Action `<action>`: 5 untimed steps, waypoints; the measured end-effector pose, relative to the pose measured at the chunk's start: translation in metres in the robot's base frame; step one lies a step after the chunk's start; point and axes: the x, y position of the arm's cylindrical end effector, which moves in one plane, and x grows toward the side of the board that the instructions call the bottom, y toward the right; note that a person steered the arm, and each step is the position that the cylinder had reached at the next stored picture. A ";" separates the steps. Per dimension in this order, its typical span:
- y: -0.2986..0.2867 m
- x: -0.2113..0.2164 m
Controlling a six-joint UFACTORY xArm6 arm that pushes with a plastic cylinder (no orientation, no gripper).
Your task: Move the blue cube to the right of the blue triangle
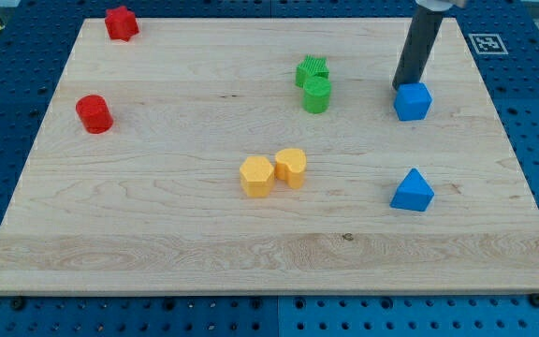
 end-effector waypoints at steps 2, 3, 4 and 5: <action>0.000 0.020; 0.000 0.033; 0.000 0.033; 0.000 0.051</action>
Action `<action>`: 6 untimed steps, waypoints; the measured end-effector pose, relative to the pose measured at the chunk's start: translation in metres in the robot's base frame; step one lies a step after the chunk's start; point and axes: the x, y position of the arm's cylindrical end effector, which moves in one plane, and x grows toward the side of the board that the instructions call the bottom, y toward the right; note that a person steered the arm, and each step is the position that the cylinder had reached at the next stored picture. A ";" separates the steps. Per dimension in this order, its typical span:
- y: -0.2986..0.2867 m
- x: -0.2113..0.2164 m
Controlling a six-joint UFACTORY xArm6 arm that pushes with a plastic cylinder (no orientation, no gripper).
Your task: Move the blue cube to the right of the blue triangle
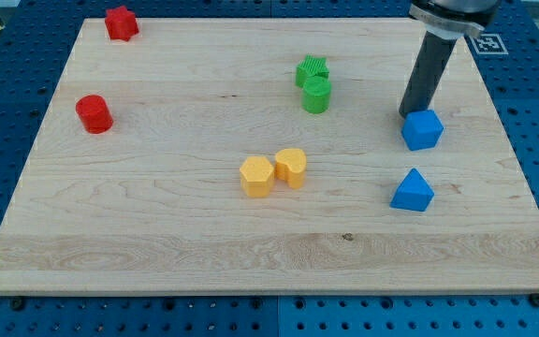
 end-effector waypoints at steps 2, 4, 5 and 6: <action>0.000 0.007; -0.039 -0.018; -0.039 0.004; -0.037 0.006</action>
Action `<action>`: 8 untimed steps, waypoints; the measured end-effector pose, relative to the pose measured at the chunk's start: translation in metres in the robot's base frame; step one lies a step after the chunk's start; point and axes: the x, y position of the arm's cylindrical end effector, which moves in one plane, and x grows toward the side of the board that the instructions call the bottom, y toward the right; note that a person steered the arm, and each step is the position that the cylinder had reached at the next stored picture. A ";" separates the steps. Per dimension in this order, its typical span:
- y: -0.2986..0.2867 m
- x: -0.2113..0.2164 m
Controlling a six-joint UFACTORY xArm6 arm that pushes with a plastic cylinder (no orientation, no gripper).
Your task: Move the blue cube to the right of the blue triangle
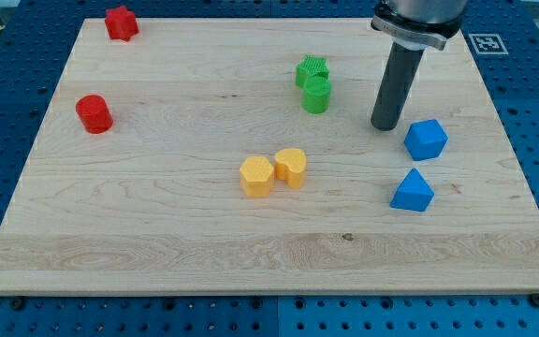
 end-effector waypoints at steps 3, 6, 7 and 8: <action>0.052 0.037; 0.052 0.067; 0.052 0.074; 0.050 0.091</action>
